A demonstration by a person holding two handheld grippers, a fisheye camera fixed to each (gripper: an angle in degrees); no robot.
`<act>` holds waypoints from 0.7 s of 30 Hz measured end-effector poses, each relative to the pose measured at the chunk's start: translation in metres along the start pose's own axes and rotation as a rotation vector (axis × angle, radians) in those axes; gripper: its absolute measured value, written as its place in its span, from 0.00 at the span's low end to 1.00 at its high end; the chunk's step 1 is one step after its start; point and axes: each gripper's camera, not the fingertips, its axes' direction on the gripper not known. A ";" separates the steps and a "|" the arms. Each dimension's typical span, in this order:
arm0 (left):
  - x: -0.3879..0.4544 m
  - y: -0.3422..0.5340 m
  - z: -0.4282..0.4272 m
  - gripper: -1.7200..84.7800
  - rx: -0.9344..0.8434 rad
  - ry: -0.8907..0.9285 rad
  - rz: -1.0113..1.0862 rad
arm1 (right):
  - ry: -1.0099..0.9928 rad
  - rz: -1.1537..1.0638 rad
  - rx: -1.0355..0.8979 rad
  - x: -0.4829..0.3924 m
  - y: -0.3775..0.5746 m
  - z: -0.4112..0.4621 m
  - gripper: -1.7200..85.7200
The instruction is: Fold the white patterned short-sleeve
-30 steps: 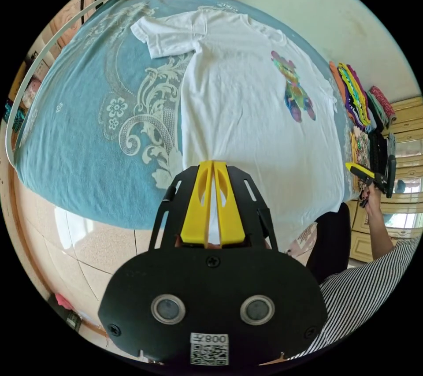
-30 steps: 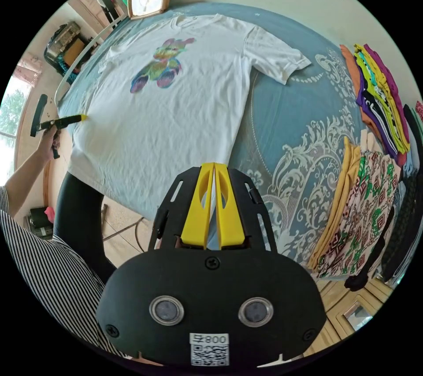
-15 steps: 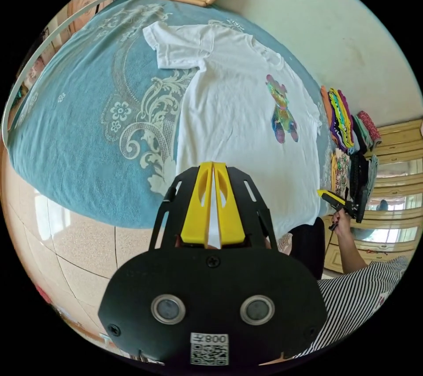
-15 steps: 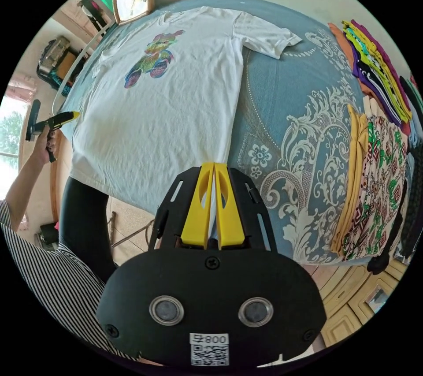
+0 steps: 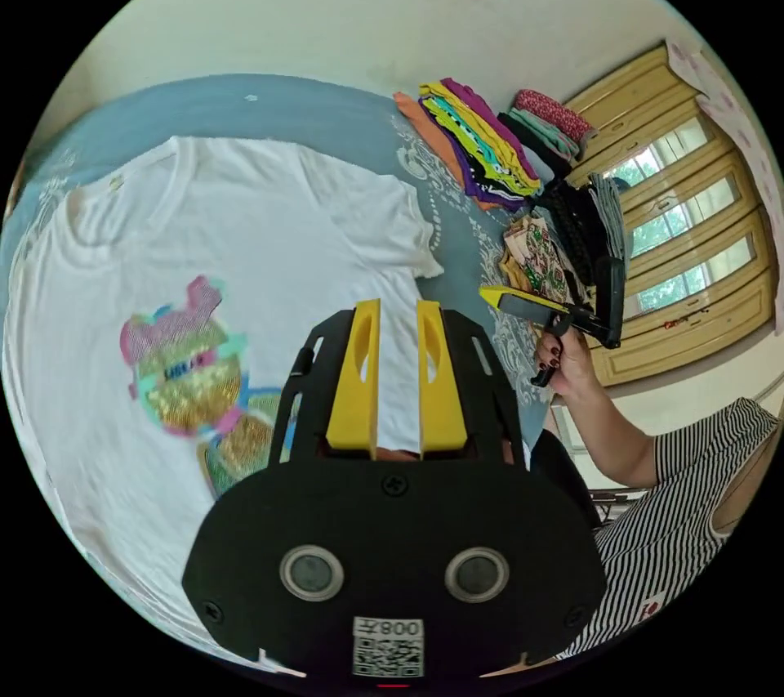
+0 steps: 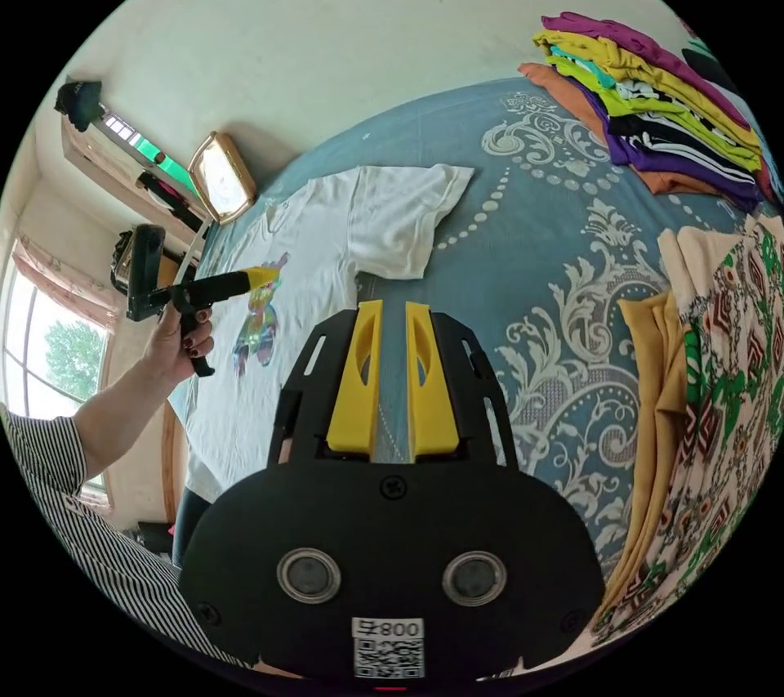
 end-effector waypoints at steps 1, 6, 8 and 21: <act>0.012 -0.031 0.016 0.10 -0.020 -0.011 0.041 | -0.004 0.002 0.006 0.005 -0.005 0.005 0.09; 0.060 -0.129 0.068 0.11 -0.073 -0.065 0.166 | 0.030 0.018 0.012 0.022 -0.015 0.022 0.10; 0.078 -0.165 0.094 0.12 -0.109 -0.102 0.205 | 0.033 0.007 -0.001 0.023 -0.016 0.030 0.10; 0.128 -0.271 0.176 0.11 -0.228 -0.383 0.334 | 0.040 0.006 0.003 0.033 -0.023 0.052 0.07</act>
